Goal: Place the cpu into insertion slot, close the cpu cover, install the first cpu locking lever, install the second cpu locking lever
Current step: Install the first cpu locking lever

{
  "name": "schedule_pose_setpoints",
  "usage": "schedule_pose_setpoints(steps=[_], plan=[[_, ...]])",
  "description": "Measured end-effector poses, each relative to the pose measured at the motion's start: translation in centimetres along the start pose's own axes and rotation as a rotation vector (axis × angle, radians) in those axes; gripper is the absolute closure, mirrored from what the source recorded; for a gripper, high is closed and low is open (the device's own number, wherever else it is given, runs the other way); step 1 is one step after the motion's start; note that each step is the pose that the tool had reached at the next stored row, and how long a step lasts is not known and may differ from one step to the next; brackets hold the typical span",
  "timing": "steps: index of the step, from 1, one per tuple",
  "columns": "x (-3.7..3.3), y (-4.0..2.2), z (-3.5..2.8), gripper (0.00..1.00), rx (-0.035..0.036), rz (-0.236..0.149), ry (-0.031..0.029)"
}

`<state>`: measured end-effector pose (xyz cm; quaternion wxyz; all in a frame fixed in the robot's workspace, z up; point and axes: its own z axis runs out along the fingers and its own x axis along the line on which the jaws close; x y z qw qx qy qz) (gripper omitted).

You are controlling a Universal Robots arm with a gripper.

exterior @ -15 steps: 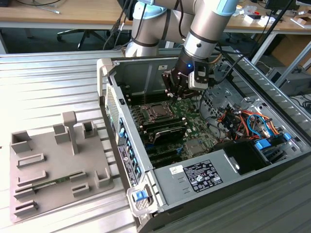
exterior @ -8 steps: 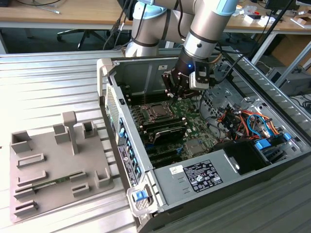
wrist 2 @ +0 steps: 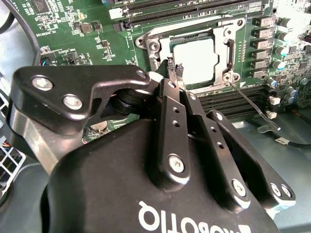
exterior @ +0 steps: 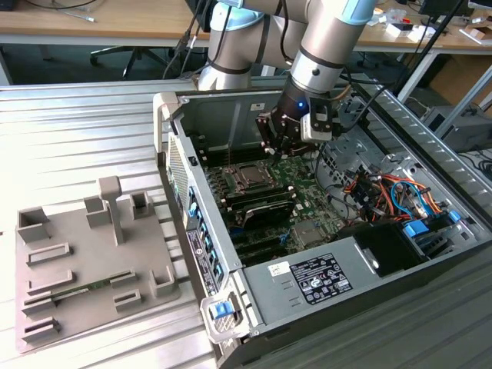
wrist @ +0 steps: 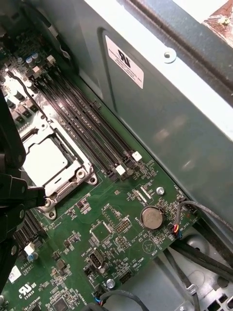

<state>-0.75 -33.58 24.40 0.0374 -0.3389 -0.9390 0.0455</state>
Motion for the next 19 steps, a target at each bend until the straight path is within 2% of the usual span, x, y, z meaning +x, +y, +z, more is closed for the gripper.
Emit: schedule_pose_setpoints(steps=[19], plan=[[-0.01, 0.01, 0.00, 0.89, 0.0023, -0.059, -0.0067]])
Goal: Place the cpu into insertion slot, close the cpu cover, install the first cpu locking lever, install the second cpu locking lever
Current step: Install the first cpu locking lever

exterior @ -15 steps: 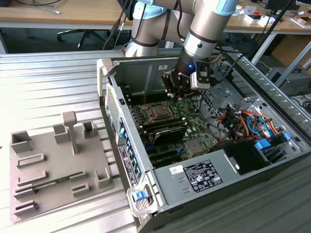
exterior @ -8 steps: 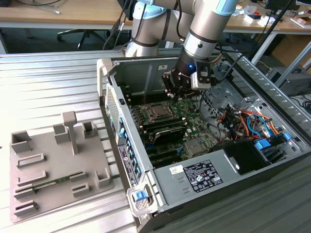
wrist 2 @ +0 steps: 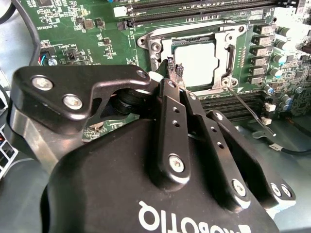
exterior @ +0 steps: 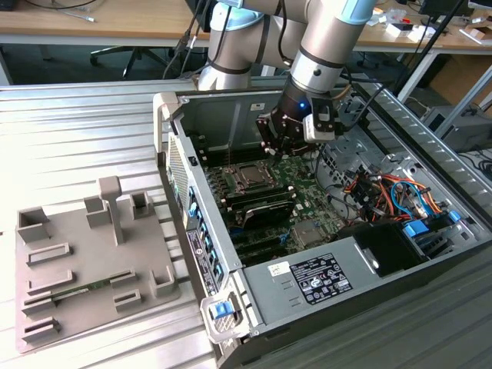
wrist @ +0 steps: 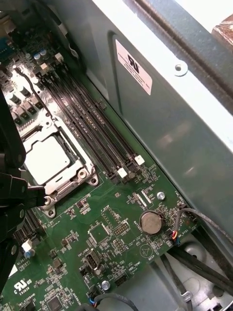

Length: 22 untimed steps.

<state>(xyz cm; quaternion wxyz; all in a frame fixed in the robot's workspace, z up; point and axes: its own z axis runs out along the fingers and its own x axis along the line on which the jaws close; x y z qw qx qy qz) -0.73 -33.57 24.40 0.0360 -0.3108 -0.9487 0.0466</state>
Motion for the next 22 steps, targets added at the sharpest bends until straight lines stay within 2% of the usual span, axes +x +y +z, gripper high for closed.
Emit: schedule_pose_setpoints(steps=[13, 22], plan=[[0.00, 0.00, 0.00, 0.89, 0.0019, -0.046, -0.0052], [0.00, 0.00, 0.00, 0.89, 0.0037, -0.094, -0.0105]])
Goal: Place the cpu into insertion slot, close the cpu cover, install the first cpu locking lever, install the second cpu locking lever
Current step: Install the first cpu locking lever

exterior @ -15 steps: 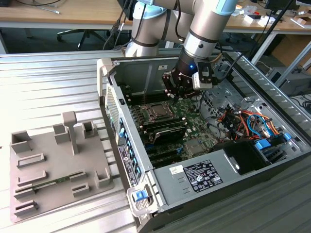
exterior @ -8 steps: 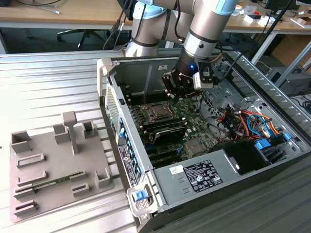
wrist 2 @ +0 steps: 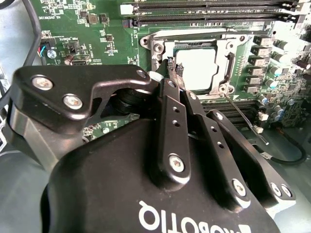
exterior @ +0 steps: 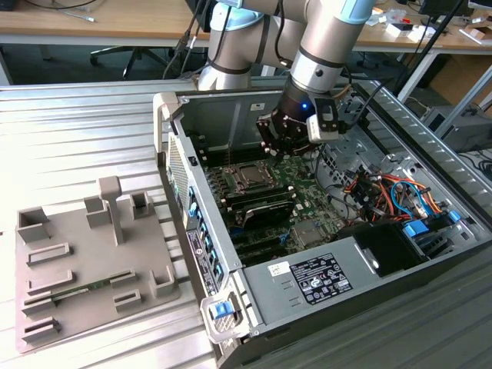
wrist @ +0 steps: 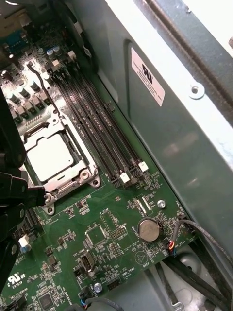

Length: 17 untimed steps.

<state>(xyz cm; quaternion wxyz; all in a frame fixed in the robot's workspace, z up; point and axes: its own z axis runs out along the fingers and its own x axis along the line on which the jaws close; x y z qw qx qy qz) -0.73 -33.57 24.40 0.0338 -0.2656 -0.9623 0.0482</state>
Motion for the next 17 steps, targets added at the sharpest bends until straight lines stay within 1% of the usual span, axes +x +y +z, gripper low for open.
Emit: schedule_pose_setpoints(steps=[17], plan=[[0.00, 0.00, 0.00, 0.89, 0.0019, -0.048, -0.0054]])
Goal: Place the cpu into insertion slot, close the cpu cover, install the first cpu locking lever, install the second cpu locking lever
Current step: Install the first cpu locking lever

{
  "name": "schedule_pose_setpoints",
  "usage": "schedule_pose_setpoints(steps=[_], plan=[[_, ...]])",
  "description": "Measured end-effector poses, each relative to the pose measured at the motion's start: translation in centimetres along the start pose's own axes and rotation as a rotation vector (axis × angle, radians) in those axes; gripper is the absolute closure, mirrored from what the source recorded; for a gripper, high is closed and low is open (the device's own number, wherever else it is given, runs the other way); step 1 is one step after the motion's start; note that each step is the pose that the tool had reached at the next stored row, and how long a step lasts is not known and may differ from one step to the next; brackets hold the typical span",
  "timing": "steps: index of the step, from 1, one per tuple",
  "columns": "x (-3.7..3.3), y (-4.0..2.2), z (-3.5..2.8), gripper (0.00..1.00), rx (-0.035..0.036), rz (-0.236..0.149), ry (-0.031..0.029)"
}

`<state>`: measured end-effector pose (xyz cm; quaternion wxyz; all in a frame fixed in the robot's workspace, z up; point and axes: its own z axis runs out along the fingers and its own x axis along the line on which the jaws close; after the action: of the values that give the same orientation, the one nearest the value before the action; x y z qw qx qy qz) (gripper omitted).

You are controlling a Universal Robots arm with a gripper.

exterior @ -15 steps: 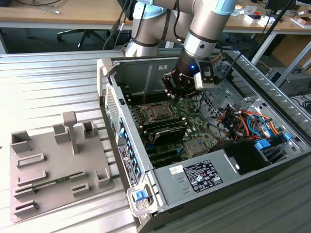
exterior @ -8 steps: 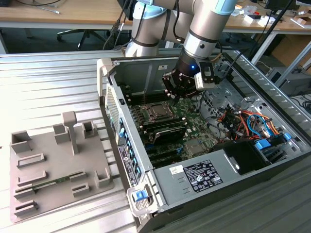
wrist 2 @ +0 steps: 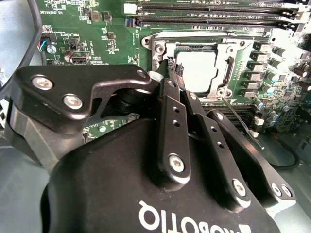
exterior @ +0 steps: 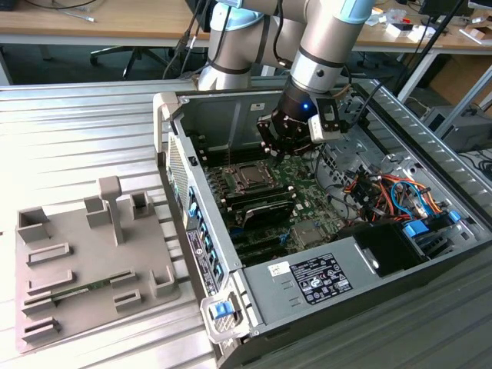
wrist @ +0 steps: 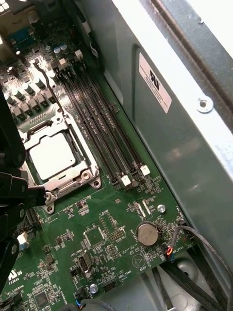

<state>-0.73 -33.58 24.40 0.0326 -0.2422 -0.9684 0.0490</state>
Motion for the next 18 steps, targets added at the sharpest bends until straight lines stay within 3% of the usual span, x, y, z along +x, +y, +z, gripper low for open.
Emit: schedule_pose_setpoints(steps=[6, 16, 18], plan=[[0.00, 0.00, 0.00, 0.89, 0.0005, -0.015, -0.0016], [0.00, 0.00, 0.00, 0.89, 0.0028, -0.076, -0.0083], [0.00, 0.00, 0.00, 0.89, -0.0017, -0.092, -0.0077]])
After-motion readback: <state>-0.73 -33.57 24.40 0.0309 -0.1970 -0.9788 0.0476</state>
